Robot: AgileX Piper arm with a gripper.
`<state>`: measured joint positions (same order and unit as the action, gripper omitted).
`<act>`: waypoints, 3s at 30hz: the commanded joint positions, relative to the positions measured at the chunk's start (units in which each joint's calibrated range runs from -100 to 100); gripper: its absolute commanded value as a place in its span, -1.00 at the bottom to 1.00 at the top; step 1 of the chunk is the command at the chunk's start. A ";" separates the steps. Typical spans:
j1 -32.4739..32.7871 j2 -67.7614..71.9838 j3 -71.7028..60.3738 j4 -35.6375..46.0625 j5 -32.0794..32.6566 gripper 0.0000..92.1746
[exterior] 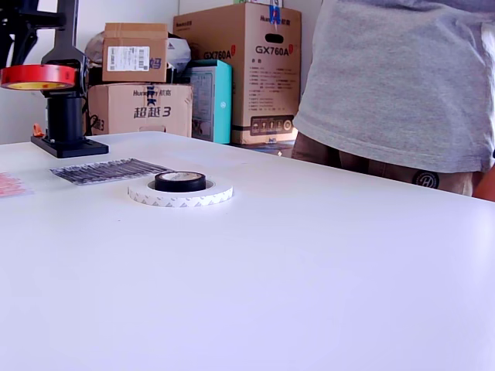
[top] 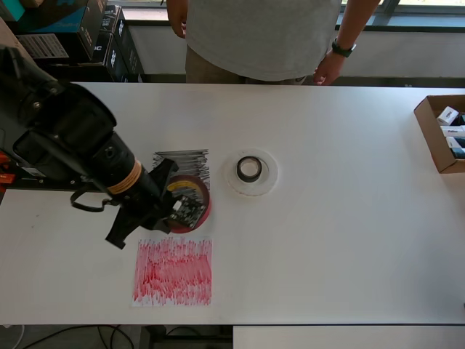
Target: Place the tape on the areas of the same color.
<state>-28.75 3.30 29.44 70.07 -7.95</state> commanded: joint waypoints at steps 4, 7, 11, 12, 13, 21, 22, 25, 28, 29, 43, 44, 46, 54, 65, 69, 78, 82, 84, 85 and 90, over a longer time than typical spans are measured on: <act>-30.90 -3.21 5.59 -4.02 -10.38 -1.00; -31.69 -3.02 5.86 -6.39 -10.95 -1.00; -31.14 -0.87 5.50 -7.58 -10.87 -1.00; -30.75 0.35 5.13 -7.58 -10.79 -1.00; -30.19 1.56 4.86 -7.92 -10.70 -1.00; -27.11 8.21 3.95 -14.03 -10.38 -1.00; -26.40 8.86 3.50 -14.03 -10.29 -1.00; -24.35 10.36 2.32 -14.03 -10.13 -1.00; -22.62 10.82 2.23 -14.03 -9.64 -1.00; -21.98 10.92 2.23 -14.03 -8.66 -1.00; -15.20 14.19 1.95 -14.11 -1.86 -1.00; -15.12 14.75 1.95 -14.11 -1.78 -1.00; -15.12 15.69 1.95 -14.11 -1.78 -1.00; -15.04 19.24 1.77 -16.07 -1.86 -1.00; -13.93 23.08 -0.68 -16.07 -1.78 -1.00; -13.78 24.58 -1.59 -16.07 -1.78 -1.00; -12.20 26.35 -2.32 -16.24 -0.88 -1.00; -11.41 26.35 -2.14 -16.74 -0.31 -1.00; -10.93 26.35 -2.14 -16.74 -0.22 -1.00; -10.86 26.35 -2.14 -16.74 0.02 -1.00; -10.78 27.48 -2.14 -16.74 0.02 -1.00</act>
<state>-39.49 30.18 27.72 52.59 -8.00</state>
